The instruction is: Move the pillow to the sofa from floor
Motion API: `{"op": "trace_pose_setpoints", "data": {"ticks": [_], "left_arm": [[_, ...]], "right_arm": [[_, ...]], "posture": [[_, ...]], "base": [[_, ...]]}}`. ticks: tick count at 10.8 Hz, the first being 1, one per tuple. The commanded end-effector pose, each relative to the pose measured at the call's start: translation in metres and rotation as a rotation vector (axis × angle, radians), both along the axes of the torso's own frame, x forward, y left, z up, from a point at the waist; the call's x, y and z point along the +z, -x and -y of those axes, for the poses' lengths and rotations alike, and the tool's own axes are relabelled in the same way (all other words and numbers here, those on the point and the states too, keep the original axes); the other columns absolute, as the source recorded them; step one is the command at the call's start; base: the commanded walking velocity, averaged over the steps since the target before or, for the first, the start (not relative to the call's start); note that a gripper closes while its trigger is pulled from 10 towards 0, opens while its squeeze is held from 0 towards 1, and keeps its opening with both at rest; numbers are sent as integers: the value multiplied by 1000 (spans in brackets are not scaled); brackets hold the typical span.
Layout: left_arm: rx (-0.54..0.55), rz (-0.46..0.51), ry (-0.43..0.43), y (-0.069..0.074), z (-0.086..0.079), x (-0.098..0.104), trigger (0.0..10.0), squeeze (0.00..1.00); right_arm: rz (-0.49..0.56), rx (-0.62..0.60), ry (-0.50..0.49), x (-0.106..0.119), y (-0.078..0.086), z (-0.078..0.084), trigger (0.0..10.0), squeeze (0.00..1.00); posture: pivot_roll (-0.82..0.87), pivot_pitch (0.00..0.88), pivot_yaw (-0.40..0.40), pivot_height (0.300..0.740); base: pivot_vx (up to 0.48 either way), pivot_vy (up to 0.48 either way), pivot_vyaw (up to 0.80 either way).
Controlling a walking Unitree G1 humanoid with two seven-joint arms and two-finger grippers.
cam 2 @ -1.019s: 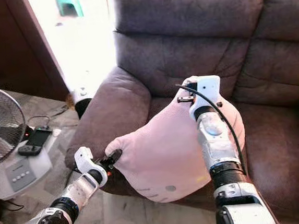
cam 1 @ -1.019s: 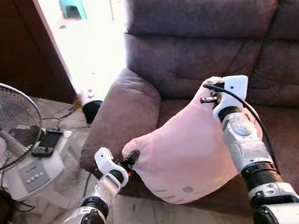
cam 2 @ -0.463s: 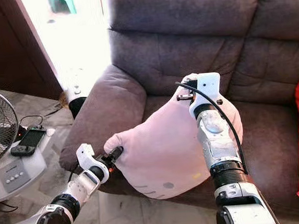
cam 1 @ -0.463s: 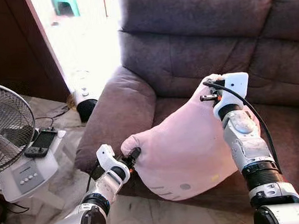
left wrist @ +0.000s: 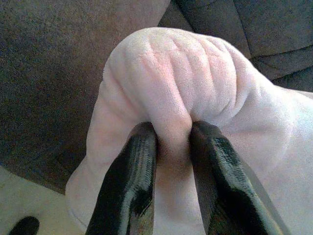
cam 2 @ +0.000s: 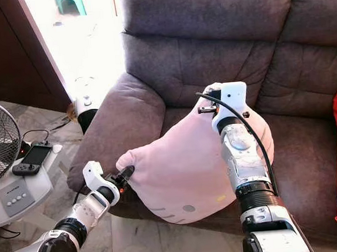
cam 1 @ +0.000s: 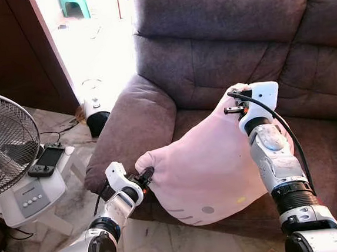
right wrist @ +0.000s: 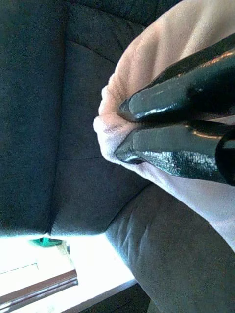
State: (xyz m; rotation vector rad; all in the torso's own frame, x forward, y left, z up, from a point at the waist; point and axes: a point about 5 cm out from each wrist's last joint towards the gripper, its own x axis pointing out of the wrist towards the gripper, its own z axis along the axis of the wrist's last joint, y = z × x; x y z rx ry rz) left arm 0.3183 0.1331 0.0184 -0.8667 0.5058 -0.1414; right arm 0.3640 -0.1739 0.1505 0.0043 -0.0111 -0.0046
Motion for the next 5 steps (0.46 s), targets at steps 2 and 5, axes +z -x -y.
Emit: {"op": "trace_pose_setpoints", "data": {"ticks": [2,5], "left_arm": [[25,75,-38,-6,-6,8,0,0],[56,263,-204,-20,-21,34,0,0]], "right_arm": [[112,15,5,24,-2,-5,10000,0],[85,14,5,9,6,-8,10000,0]], "posture": [[-19,19,-59,740],[3,7,-57,740]], "base": [[0,0,0],[0,0,0]]}}
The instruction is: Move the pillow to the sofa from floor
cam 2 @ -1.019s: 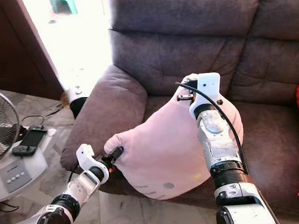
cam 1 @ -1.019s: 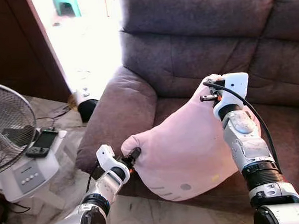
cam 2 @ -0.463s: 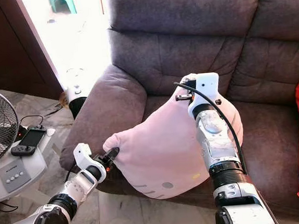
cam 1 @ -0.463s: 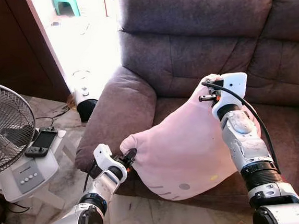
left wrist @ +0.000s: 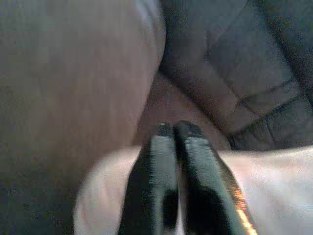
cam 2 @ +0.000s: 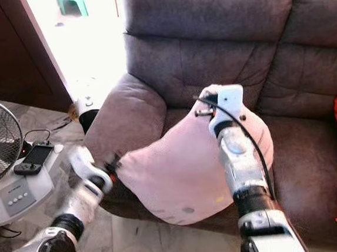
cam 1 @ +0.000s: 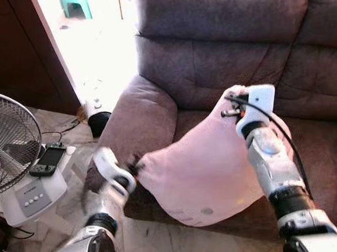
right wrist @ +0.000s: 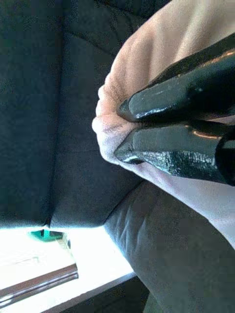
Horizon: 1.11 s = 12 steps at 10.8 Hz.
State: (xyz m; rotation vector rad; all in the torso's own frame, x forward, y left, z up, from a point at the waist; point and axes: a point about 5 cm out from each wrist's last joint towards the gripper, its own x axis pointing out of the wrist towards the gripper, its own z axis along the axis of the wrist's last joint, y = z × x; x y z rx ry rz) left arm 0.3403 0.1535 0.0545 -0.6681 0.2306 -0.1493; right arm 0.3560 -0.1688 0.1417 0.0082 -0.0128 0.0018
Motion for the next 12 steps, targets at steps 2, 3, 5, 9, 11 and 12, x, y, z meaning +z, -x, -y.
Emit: {"op": "trace_pose_setpoints", "data": {"ticks": [2,3,5,9,11,12], "left_arm": [[-21,62,-84,-5,-2,12,10000,0],[-6,27,-68,-1,-5,6,10000,0],[26,-49,-37,8,-11,-9,10000,1000],[-27,-84,52,13,-7,-15,10000,1000],[-20,-109,85,14,-5,-18,10000,1000],[-34,-138,82,15,-2,-21,10000,1000]], "right_arm": [[47,-19,18,3,8,5,10000,0],[45,-27,16,3,8,6,10000,0],[52,-21,12,6,5,3,10000,0],[63,-14,-1,11,2,-3,10000,0],[64,-14,-1,12,3,-2,10000,0],[63,-17,1,11,3,-1,10000,0]], "posture": [[11,2,-47,740],[12,12,-44,740],[19,27,-43,740],[22,50,-44,740],[19,56,-45,740],[20,57,-45,740]], "base": [[0,0,0],[0,0,0],[0,0,0],[0,0,0],[0,0,0],[0,0,0]]}}
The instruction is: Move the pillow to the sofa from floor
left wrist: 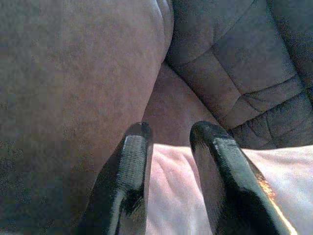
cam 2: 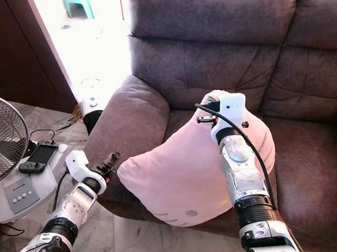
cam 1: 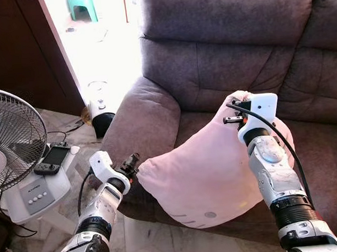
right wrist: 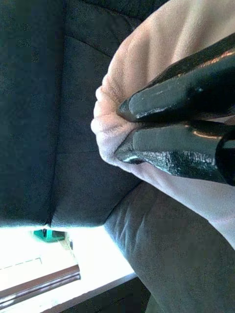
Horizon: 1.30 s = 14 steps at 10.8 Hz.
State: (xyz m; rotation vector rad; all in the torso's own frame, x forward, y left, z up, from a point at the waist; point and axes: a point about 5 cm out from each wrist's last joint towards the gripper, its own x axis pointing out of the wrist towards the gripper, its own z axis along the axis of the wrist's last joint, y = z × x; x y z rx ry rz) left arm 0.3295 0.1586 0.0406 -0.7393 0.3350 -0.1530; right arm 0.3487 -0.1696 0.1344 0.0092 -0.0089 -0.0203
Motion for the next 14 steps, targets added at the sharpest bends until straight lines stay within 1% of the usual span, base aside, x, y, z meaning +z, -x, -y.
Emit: {"op": "trace_pose_setpoints", "data": {"ticks": [1,2,3,4,5,7,9,10,11,13,14], "left_arm": [[-8,-47,12,5,4,-8,10000,1000],[-7,-56,14,5,5,-9,10000,1000],[16,-79,13,5,2,-10,10000,1000],[23,-97,17,5,0,-11,10000,0],[42,-111,26,6,-2,-13,10000,0],[68,-141,76,8,-2,-16,10000,0],[44,-179,111,10,8,-21,10000,0],[40,-184,118,10,10,-21,10000,0],[39,-194,156,10,13,-21,10000,0],[25,-204,178,10,16,-21,10000,0],[-5,-211,162,10,21,-21,10000,0]], "right_arm": [[68,5,2,19,-5,-2,10000,0],[68,5,1,19,-5,-2,10000,0],[68,7,1,19,-4,-3,10000,0],[70,8,1,20,-5,-3,10000,0],[74,9,1,21,-6,-3,10000,0],[79,9,2,22,-5,-2,10000,0],[80,8,5,23,-5,-1,10000,0],[80,8,6,23,-5,-1,10000,0],[85,5,6,25,-4,0,10000,0],[83,1,9,24,-3,3,10000,0],[80,1,11,24,-3,3,10000,0]], "posture": [[18,57,-45,740],[18,58,-45,740],[18,51,-43,740],[18,51,-43,740],[15,41,-42,740],[6,30,-42,740],[1,32,-45,740],[-6,36,-45,740],[-19,42,-46,740],[-18,51,-51,740],[-22,55,-53,740]], "base": [[0,0,0],[0,0,0],[0,0,0],[0,0,0],[0,0,0],[0,0,0],[0,0,0],[0,0,0],[0,0,0],[0,0,0],[0,0,0]]}}
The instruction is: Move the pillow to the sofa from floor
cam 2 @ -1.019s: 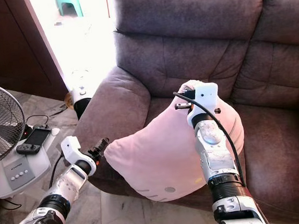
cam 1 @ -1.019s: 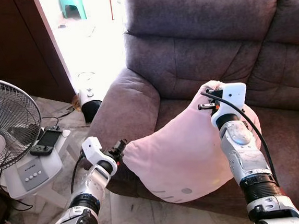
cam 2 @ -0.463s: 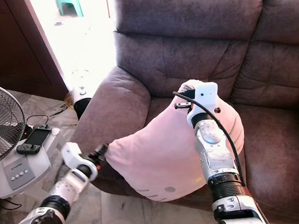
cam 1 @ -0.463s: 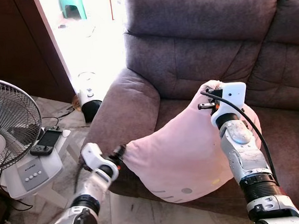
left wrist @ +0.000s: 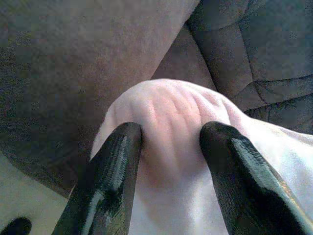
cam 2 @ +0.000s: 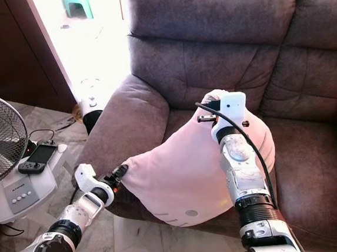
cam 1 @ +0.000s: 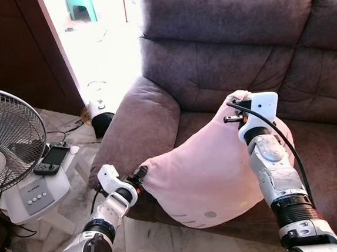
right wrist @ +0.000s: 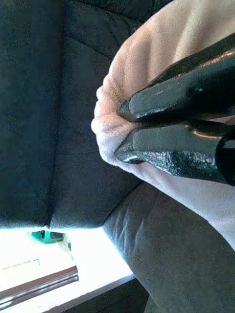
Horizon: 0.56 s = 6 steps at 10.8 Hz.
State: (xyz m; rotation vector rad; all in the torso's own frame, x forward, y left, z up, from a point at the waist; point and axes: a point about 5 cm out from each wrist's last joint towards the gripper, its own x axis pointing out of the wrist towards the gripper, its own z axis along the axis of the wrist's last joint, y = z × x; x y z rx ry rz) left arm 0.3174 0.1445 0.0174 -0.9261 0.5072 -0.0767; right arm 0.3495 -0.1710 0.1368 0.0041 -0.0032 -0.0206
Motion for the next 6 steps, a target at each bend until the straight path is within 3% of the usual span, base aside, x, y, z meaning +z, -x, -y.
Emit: {"op": "trace_pose_setpoints", "data": {"ticks": [1,4,6], "left_arm": [[-43,-9,-2,-2,8,2,10000,0],[-77,-68,21,3,14,-4,10000,0],[-100,-109,-21,8,14,-10,10000,0]], "right_arm": [[88,4,6,22,-2,0,10000,0],[87,3,6,23,-3,1,10000,0],[86,2,4,23,-3,1,10000,0]], "posture": [[-22,55,-53,740],[-23,60,-53,740],[-19,61,-53,740]], "base": [[0,0,0],[0,0,0],[0,0,0]]}}
